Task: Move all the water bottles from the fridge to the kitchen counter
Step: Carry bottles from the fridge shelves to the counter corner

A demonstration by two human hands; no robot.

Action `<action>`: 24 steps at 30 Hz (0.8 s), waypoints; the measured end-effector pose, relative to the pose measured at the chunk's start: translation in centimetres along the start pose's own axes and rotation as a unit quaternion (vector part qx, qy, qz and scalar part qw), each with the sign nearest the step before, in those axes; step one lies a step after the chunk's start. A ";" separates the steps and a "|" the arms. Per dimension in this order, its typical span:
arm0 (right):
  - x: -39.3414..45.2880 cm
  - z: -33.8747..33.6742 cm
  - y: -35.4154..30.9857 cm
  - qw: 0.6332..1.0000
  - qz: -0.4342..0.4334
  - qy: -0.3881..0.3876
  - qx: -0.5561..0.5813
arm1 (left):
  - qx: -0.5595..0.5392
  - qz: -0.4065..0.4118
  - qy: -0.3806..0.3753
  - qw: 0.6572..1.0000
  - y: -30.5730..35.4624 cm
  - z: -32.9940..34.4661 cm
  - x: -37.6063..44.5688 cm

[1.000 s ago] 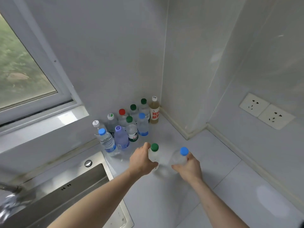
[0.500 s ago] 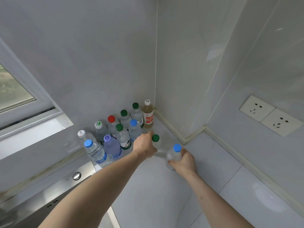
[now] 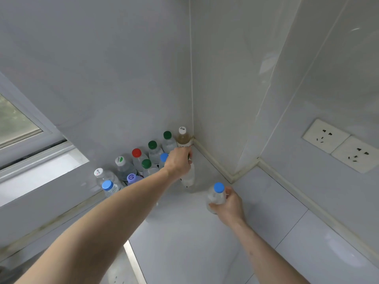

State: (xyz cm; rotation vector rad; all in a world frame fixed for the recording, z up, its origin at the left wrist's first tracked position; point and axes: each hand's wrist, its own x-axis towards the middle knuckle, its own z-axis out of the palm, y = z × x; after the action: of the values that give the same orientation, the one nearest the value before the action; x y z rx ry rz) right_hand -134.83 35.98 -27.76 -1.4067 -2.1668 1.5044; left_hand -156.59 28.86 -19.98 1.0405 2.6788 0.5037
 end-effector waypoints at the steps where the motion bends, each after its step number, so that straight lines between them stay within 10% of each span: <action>1: 0.0 -0.1 -0.2 1.000 0.000 -0.002 0.002 | 0.002 -0.003 0.000 1.000 0.0 -0.2 0.5; 24: 6.1 0.5 -7.0 0.997 -0.028 -0.010 -0.074 | 0.106 -0.031 0.004 0.994 -0.2 -4.0 3.3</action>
State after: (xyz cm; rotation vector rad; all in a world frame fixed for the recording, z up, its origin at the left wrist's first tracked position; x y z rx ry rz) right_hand -142.68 39.86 -24.60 -1.3665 -2.3521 1.3718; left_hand -160.41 30.05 -16.73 1.0066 2.8092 0.2154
